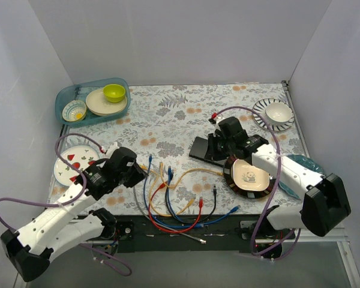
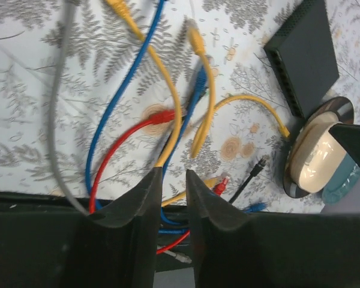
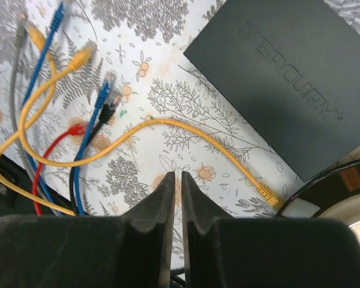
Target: Pull the plug from the switch port
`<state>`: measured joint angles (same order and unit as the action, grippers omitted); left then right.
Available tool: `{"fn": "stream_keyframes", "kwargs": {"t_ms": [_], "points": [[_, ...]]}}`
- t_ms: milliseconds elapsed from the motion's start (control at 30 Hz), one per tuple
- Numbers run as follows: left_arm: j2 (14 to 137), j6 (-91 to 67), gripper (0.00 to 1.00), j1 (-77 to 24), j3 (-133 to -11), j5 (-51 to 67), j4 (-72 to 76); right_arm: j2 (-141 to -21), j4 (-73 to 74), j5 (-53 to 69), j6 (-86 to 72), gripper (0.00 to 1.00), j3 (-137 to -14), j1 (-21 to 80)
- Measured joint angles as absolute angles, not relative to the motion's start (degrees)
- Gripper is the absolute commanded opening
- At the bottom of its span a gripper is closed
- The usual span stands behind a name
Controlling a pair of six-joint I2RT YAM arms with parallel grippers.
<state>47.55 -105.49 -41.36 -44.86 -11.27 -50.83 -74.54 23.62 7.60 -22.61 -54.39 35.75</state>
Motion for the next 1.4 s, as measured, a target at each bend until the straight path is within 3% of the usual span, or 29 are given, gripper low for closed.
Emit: {"fn": "stream_keyframes", "kwargs": {"t_ms": [67, 400, 633, 800, 1000, 1267, 1400], "points": [[45.63, -108.49, 0.00, -41.36, -45.69, -13.02, -55.77, -76.73, 23.42, 8.03, -21.96, 0.13, -54.46, 36.14], [45.19, -113.34, 0.00, -41.36, -41.30, -11.66, -68.42, -88.82, 20.93, 8.73, -20.25, 0.12, -57.34, 40.60], [41.69, -105.27, 0.00, -41.34, -44.05, -7.31, -55.27, -81.82, 21.23, 5.13, -20.14, 0.13, -57.21, 41.80], [53.80, -94.24, 0.00, -45.43, -43.92, 6.15, -36.62, -72.55, 23.35, 2.81, -19.70, 0.13, -57.12, 41.82], [65.65, -84.97, 0.00, -58.94, -43.51, 12.56, -29.47, -68.69, 26.13, -0.32, -19.38, 0.14, -54.35, 41.82], [76.73, -84.71, 0.01, -60.12, -44.95, 7.53, -24.80, -68.53, 29.04, -3.29, -19.88, 0.15, -51.94, 41.82], [83.85, -86.15, 0.18, -59.24, -52.56, 0.54, -25.06, -68.18, 30.30, -6.63, -21.63, 0.24, -50.63, 41.54]]}}
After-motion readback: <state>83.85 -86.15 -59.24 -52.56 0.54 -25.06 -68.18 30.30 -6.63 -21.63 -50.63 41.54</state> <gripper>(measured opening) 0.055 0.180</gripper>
